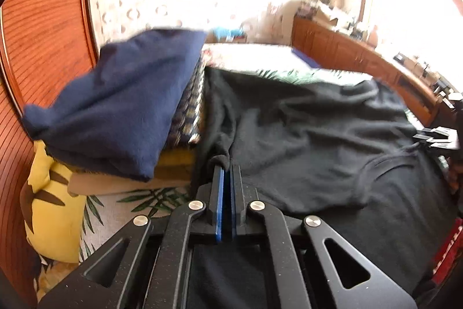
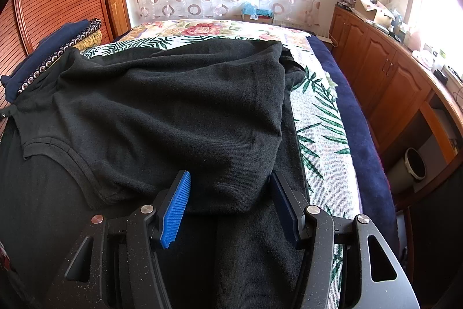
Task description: Fold small clothes
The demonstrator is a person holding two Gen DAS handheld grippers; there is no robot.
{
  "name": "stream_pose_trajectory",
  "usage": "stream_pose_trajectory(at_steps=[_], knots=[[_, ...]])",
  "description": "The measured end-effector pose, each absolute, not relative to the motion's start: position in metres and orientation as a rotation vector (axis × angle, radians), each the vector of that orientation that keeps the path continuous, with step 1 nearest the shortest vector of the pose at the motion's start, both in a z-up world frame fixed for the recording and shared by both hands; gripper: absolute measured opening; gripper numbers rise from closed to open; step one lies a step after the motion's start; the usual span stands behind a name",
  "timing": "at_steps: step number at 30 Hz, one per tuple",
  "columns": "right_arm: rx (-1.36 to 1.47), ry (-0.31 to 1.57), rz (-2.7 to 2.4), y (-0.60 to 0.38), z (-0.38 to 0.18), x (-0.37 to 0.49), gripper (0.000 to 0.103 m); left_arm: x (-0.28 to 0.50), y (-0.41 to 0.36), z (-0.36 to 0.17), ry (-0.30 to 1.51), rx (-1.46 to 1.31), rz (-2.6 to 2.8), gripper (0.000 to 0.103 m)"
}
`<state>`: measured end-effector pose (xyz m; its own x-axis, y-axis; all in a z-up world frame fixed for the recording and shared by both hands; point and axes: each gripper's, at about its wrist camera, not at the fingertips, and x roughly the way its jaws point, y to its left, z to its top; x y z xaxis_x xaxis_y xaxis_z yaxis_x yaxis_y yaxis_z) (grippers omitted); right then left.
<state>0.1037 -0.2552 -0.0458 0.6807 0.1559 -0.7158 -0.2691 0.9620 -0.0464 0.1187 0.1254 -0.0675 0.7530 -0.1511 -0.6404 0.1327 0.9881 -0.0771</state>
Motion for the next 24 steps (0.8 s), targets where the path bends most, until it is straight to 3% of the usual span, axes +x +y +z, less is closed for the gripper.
stream_pose_trajectory(at_steps=[8, 10, 12, 13, 14, 24], knots=[[-0.131, 0.789, 0.248, -0.258, -0.045, 0.104, 0.058, 0.104, 0.123, -0.040, 0.626, -0.043, -0.182, 0.004], [-0.096, 0.786, 0.294, -0.262, -0.042, 0.107, 0.039, 0.105, 0.122, -0.042, 0.630, -0.046, -0.178, 0.004], [-0.048, 0.777, 0.300, -0.270, -0.038, 0.112, 0.028, 0.106, 0.124, -0.044, 0.634, -0.051, -0.175, 0.004], [-0.030, 0.770, 0.295, -0.273, -0.035, 0.113, 0.012, 0.106, 0.122, -0.044, 0.633, -0.054, -0.175, 0.004], [-0.020, 0.765, 0.309, -0.275, -0.033, 0.114, 0.008, 0.105, 0.122, -0.044, 0.629, -0.058, -0.175, 0.004], [-0.025, 0.619, 0.371, -0.283, 0.005, 0.079, 0.003, 0.078, 0.129, -0.017, 0.536, -0.098, -0.188, 0.004]])
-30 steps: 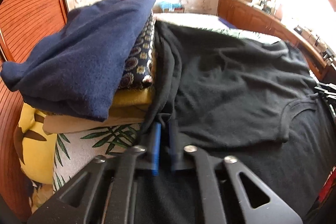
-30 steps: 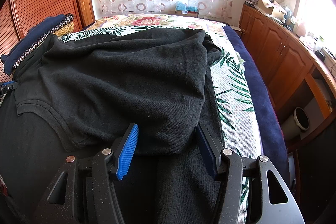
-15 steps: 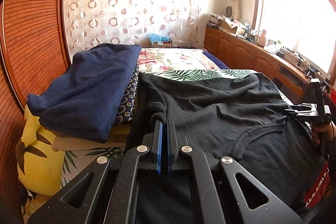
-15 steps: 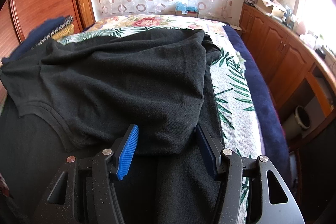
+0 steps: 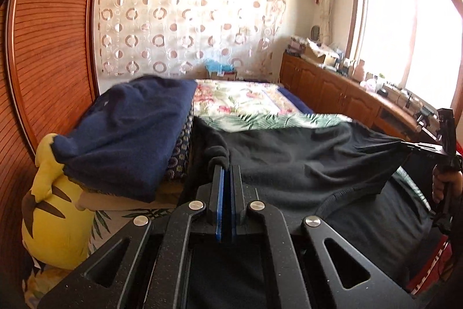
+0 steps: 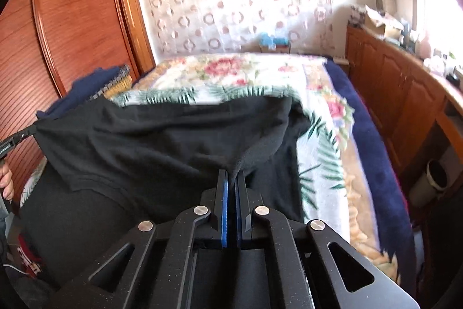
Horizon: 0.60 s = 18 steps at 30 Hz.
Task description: Fold small clothes
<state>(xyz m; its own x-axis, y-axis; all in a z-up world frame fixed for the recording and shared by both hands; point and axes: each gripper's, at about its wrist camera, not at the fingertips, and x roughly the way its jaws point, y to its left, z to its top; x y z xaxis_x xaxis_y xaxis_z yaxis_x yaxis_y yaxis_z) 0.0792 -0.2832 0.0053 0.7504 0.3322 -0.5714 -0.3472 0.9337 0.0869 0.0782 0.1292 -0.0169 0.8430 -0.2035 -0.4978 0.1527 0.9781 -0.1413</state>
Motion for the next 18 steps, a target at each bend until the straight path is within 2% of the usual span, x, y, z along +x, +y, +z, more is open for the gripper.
stream_pose_trajectory(at_steps=[7, 18], knots=[[-0.005, 0.557, 0.393, -0.311, 0.030, 0.032, 0.003, 0.032, 0.145, -0.003, 0.518, -0.141, -0.206, 0.004], [-0.093, 0.655, 0.408, -0.327, 0.020, -0.036, 0.003, -0.028, 0.140, -0.029, 0.633, -0.069, -0.186, 0.004]])
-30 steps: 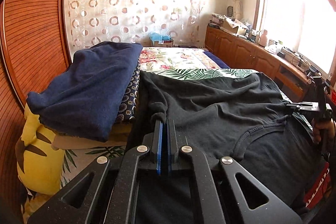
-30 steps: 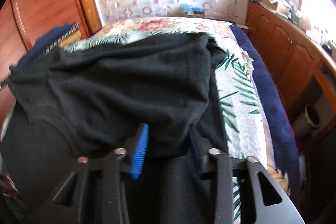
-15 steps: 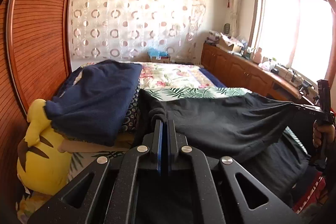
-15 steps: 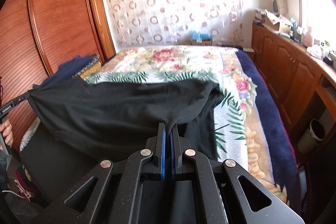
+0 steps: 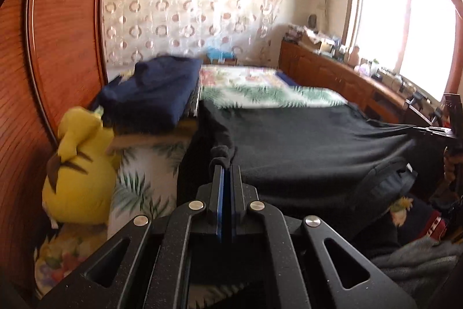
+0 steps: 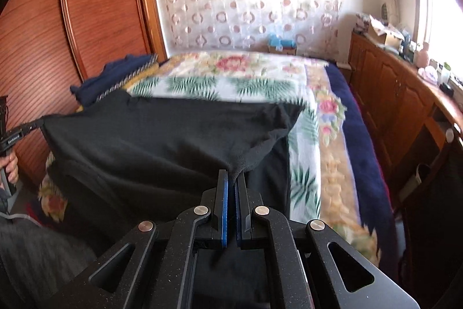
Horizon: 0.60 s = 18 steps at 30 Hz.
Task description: Fold small clothes
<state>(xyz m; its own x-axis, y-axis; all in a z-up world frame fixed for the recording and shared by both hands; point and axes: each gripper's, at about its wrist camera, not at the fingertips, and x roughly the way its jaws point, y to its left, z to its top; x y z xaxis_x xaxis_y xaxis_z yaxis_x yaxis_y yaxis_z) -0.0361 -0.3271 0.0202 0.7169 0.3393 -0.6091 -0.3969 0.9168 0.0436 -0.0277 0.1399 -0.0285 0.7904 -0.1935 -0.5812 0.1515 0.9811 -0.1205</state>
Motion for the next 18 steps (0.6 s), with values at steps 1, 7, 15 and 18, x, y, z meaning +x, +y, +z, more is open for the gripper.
stream_pose_trajectory(at_steps=[1, 7, 15, 18], knots=[[-0.093, 0.670, 0.403, -0.328, 0.015, -0.037, 0.003, -0.029, 0.140, -0.037, 0.657, -0.074, -0.187, 0.004], [-0.044, 0.781, 0.376, -0.324, -0.032, -0.026, 0.003, -0.023, 0.144, -0.076, 0.770, -0.131, -0.183, 0.004], [-0.009, 0.798, 0.360, -0.328, -0.037, -0.027, 0.004, -0.025, 0.137, -0.087, 0.813, -0.109, -0.170, 0.012], [-0.030, 0.773, 0.353, -0.324, -0.026, -0.031, 0.004, -0.027, 0.140, -0.083, 0.795, -0.103, -0.161, 0.014]])
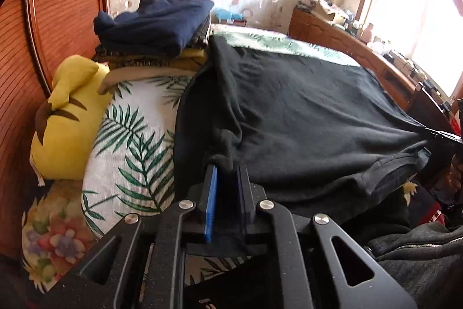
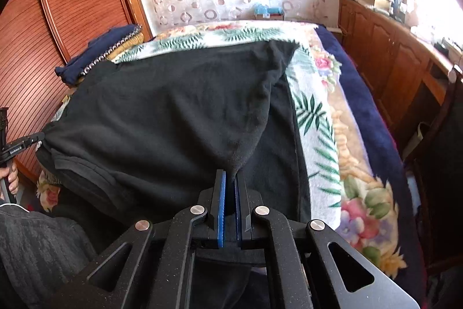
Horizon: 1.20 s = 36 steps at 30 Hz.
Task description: Fold small clothes
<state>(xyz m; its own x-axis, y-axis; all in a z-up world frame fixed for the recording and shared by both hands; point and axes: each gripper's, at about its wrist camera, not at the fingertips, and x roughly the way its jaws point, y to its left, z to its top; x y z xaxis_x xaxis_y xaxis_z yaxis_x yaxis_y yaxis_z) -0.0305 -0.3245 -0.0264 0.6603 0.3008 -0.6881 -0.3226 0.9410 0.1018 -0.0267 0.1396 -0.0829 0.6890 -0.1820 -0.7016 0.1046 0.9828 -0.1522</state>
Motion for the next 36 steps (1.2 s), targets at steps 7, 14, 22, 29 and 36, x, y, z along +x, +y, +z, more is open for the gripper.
stream_pose_trajectory(at_steps=[7, 14, 22, 29, 36], knots=[[-0.099, 0.697, 0.325, -0.309, -0.012, -0.036, 0.008, -0.024, 0.143, -0.066, 0.740, -0.076, -0.140, 0.048], [-0.110, 0.624, 0.370, -0.298, 0.002, -0.043, 0.009, -0.016, 0.145, -0.065, 0.732, -0.084, -0.112, 0.077], [-0.062, 0.619, 0.449, -0.269, -0.018, -0.015, 0.059, -0.009, 0.138, -0.072, 0.753, -0.040, -0.032, 0.078], [-0.098, 0.707, 0.431, -0.223, -0.058, 0.024, 0.059, -0.008, 0.140, -0.081, 0.767, -0.049, -0.027, 0.078], [-0.180, 0.770, 0.386, -0.191, -0.083, 0.038, 0.060, -0.006, 0.150, -0.093, 0.796, -0.092, -0.018, 0.078]])
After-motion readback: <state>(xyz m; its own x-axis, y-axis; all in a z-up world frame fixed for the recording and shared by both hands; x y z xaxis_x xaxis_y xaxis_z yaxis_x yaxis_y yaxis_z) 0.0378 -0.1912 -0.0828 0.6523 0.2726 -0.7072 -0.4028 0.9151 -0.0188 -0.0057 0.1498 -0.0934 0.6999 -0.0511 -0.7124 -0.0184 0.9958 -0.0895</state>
